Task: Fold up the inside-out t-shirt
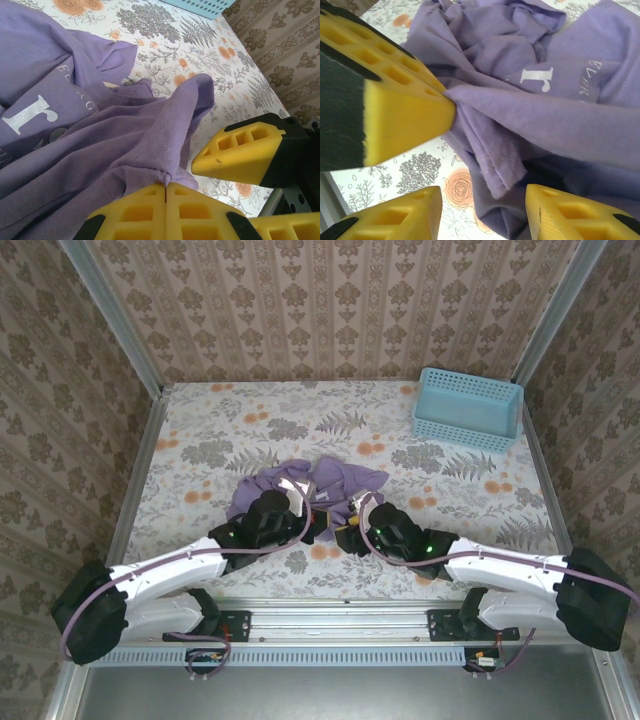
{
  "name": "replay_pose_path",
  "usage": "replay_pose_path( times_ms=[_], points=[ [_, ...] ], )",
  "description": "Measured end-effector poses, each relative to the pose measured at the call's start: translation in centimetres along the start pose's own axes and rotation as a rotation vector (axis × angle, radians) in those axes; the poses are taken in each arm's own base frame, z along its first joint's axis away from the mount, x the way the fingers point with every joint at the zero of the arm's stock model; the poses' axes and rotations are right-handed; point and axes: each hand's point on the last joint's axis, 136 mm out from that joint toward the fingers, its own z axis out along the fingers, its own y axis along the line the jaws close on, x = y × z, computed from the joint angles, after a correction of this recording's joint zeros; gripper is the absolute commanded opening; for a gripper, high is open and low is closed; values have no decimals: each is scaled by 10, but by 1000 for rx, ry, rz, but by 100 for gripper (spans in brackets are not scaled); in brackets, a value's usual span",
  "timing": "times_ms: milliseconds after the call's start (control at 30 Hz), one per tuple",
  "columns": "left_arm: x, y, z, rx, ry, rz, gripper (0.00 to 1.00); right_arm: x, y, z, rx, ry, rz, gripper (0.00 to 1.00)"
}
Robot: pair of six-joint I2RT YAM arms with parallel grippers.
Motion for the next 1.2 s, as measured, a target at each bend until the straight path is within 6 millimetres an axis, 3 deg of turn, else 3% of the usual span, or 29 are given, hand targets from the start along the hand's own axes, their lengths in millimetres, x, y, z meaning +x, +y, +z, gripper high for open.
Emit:
replay_pose_path(
  times_ms=[367, 600, 833, 933, 1000, 1067, 1200],
  points=[
    [0, 5, -2, -17, 4, -7, 0, -2, 3, 13, 2, 26, -60, 0],
    [4, 24, -5, -113, 16, -13, 0, -21, 9, -8, 4, 17, -68, 0],
    [0, 30, -8, -170, 27, 34, 29, -77, 37, -54, -39, -38, -69, 0],
    [0, 25, -13, -163, 27, 75, 32, -96, 49, -68, -72, -82, -60, 0],
    [-3, 22, -19, -161, 12, 95, 28, -97, 49, -69, -76, -86, -58, 0],
    [-8, 22, -24, -167, -6, 105, 28, -89, 46, -64, -65, -70, -57, 7],
    [-3, 32, -26, -232, 20, 111, 36, -56, 23, -45, 20, 3, -14, 15]
  ],
)
